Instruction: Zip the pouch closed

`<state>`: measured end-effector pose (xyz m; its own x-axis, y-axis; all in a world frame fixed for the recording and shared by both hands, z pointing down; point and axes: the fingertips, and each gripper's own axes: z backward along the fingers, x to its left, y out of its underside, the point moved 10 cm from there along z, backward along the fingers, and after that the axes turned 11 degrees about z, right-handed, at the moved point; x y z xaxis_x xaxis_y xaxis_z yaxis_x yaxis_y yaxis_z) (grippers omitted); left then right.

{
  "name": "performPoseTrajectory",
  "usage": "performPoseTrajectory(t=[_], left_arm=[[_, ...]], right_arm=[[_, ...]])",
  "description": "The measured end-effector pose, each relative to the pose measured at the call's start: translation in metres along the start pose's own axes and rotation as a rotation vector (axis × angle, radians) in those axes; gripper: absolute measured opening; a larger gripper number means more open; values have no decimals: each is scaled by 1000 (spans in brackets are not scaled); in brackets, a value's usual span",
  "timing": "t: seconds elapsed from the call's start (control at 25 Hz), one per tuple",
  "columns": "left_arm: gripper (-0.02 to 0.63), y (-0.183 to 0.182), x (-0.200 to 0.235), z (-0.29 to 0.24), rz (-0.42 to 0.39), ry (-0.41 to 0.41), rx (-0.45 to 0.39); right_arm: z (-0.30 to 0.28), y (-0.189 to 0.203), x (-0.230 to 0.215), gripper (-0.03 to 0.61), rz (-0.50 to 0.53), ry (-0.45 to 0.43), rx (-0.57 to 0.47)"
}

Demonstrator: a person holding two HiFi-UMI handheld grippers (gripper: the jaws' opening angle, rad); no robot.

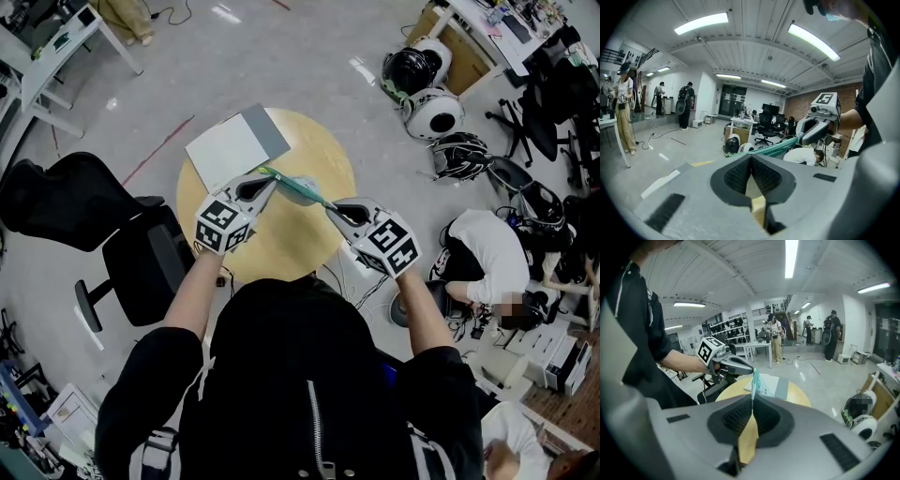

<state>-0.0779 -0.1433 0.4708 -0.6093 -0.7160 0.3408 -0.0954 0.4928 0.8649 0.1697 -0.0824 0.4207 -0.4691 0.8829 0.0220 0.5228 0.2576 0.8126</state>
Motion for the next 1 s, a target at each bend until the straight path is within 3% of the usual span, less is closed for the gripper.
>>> performPoseTrajectory(t=[0.32,1.0], left_arm=[[8,4,18,17,32,-92,-15],[34,8,24,32,99,-130,-82]], right_arm=[[6,1,0,12,-14,11,-10],[0,-13,-1,12,-28,52,-100]])
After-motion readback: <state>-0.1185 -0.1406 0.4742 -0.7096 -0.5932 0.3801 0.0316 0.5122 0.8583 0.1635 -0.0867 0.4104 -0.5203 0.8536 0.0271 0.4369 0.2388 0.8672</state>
